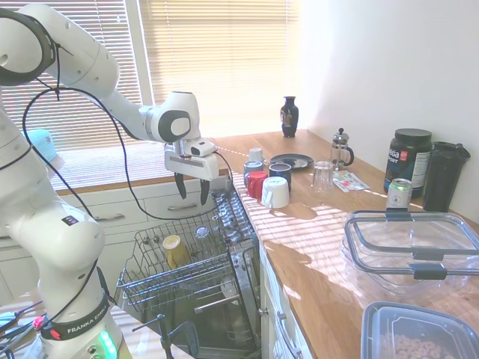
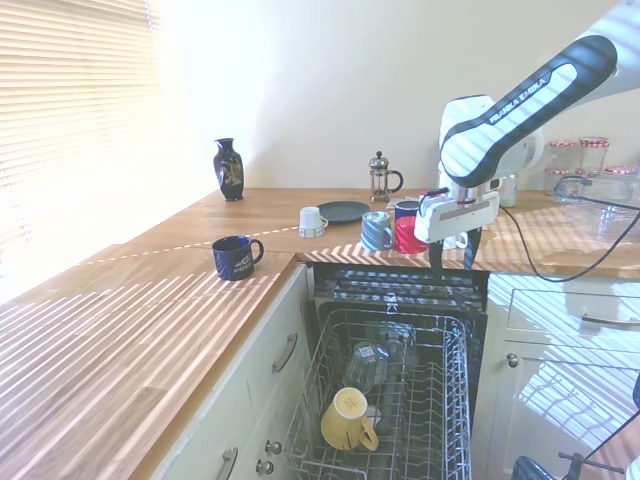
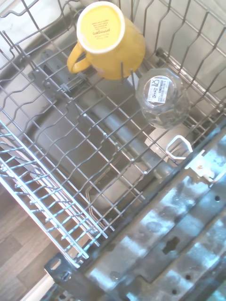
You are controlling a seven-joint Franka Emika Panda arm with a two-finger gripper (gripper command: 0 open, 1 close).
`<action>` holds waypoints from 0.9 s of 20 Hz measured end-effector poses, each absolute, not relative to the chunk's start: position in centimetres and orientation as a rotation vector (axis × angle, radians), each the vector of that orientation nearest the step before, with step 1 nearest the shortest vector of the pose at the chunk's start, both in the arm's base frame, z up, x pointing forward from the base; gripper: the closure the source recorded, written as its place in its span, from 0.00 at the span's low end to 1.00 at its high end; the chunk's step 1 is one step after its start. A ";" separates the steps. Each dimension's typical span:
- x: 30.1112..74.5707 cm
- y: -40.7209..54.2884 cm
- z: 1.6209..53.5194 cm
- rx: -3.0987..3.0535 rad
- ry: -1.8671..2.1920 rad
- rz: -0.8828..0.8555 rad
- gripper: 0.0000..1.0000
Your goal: Take a mug cup out of the rack
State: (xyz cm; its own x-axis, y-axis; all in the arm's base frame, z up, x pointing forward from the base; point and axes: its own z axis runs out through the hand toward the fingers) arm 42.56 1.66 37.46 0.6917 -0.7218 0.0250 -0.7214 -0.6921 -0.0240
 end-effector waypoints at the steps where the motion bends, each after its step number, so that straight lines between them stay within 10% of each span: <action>1: 42.6 1.7 37.4 -2.878 1.228 -0.049 0.00; 18: 40.1 19.3 15.6 -3.013 0.958 -0.035 0.00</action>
State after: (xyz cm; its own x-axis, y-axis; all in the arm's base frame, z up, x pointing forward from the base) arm 40.12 19.32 15.58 0.8163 -0.5770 0.0274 -0.5774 -0.8163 0.0122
